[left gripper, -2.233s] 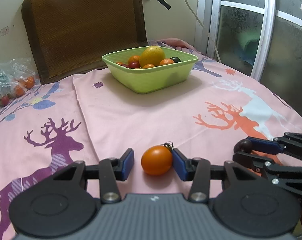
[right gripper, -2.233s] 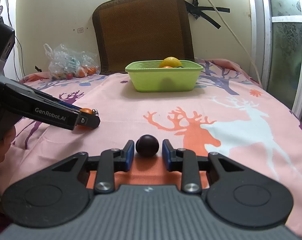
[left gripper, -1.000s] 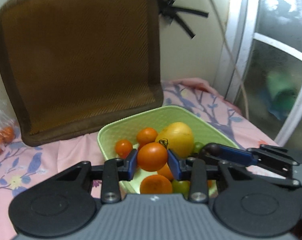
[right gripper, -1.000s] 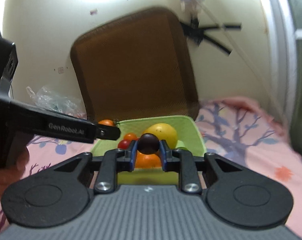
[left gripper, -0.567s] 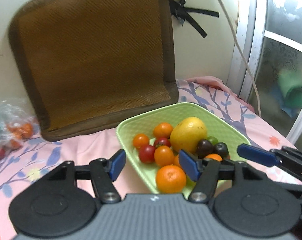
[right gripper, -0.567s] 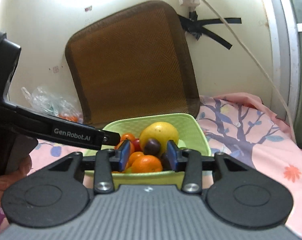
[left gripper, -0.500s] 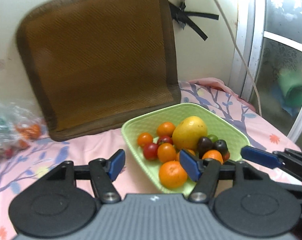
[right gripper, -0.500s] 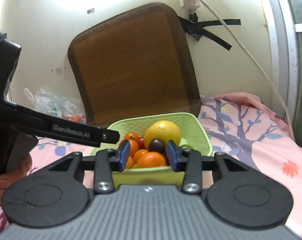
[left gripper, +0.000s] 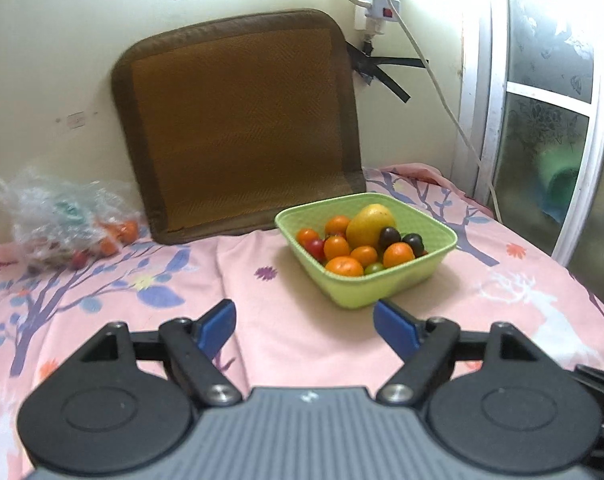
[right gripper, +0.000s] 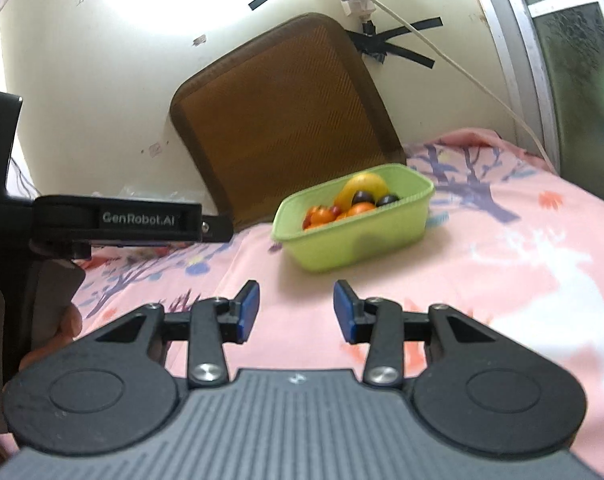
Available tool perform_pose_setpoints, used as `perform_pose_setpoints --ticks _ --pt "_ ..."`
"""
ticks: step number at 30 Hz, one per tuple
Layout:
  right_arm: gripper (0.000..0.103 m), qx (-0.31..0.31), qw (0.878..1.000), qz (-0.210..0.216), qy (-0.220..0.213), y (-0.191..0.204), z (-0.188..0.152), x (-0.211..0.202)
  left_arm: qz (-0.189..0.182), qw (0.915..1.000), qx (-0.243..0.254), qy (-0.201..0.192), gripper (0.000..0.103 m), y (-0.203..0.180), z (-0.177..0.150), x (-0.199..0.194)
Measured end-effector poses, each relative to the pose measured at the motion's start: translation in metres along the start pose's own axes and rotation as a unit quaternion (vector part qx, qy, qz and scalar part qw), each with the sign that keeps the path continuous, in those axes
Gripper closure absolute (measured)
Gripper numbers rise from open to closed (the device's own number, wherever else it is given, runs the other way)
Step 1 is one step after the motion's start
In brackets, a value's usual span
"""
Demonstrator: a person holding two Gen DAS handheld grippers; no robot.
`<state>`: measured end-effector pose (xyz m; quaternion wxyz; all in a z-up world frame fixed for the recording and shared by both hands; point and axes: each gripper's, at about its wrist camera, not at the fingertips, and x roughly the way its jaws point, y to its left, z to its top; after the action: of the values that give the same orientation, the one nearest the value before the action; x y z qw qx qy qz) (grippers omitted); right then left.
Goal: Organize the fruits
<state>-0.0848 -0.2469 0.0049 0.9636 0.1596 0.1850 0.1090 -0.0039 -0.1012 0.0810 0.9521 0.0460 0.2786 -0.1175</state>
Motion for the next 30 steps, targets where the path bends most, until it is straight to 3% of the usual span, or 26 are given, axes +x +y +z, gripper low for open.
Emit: perform_pose_setpoints --ticks 5,7,10,24,30 --pt "0.059 0.015 1.000 -0.001 0.008 0.005 -0.014 -0.020 0.011 0.9998 -0.016 0.002 0.018 0.006 -0.019 -0.020" --pt "0.059 0.021 1.000 -0.001 0.012 0.007 -0.019 -0.026 0.018 0.9996 -0.020 -0.002 0.006 0.008 -0.027 -0.027" --pt "0.059 0.033 0.999 0.000 0.022 0.009 -0.025 -0.032 0.032 0.9993 -0.017 -0.008 0.000 0.008 -0.037 -0.036" --pt "0.049 0.074 0.996 -0.015 0.049 0.012 -0.045 -0.046 0.055 0.9977 -0.038 0.011 0.000 0.020 -0.066 -0.050" --pt "0.043 0.077 0.996 -0.030 0.040 0.013 -0.048 -0.050 0.069 0.9958 -0.046 0.041 0.000 0.022 -0.072 -0.042"
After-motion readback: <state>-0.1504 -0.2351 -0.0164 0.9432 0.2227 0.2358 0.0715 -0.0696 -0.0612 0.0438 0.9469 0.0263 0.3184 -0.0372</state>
